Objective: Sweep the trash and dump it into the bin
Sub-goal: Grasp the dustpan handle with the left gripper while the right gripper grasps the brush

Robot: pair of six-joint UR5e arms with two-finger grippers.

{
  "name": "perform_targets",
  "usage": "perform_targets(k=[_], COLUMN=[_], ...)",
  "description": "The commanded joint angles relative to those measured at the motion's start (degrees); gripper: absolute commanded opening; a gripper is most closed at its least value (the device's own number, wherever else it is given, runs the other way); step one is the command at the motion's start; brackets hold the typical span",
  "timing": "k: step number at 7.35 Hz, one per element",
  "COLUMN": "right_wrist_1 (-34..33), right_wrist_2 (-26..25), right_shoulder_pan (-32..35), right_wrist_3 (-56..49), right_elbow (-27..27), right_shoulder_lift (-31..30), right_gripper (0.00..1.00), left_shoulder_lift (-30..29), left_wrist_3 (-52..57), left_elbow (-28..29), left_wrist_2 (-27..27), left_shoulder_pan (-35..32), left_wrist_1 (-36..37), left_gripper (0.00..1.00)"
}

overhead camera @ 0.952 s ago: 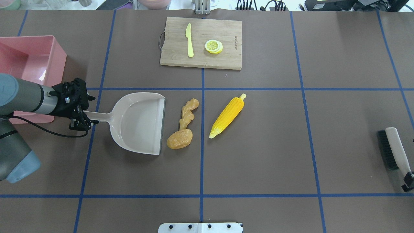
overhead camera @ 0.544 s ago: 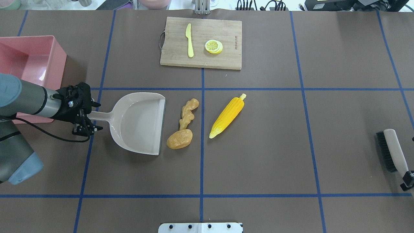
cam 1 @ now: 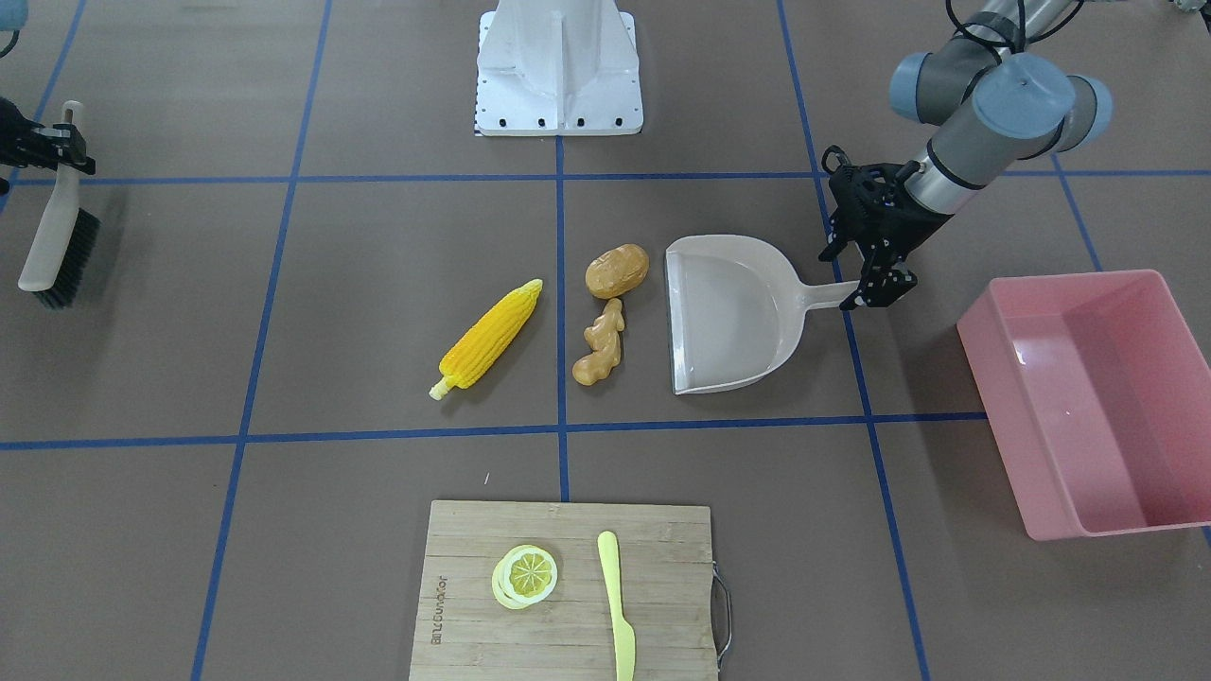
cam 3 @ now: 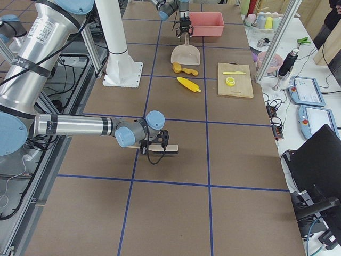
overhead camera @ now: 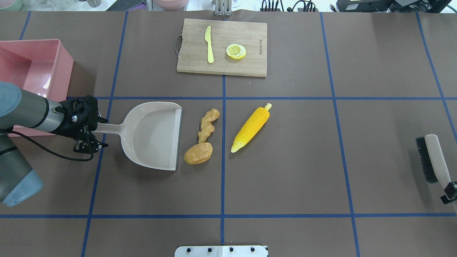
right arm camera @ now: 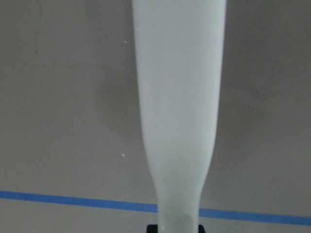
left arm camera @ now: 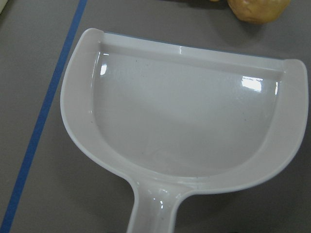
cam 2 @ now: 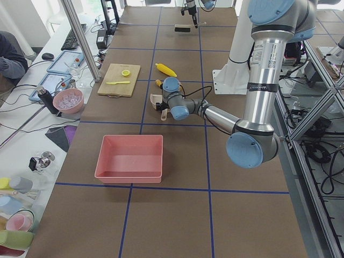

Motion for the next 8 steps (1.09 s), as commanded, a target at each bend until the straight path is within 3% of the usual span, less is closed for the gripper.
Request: perform_targets(k=[1,5,8], right_wrist_1=[-6.55,-29.05,-29.45], right_wrist_2=[-0.74,-1.88,-2.23], right_shoulder_pan=[0.91,0.74,-5.22], right_wrist_3=[-0.09,0.96,8.67], right_elbow=[3.40,1.77,-8.68], right_shoulder_lift=[5.16,31.14,45.14], right_gripper=[0.00,0.00,0.00], left_shoulder_lift=[0.66,0.48,0.13], left_wrist_3=[3.95,4.57,4.04], left_elbow=[-0.18,0.17,-0.44], left_wrist_2=[0.23,0.85,1.63], left_shoulder_pan=[-0.08,0.36,0.18], left_wrist_1=[1.31,3.86,4.91], left_gripper=[0.82,0.80,0.98])
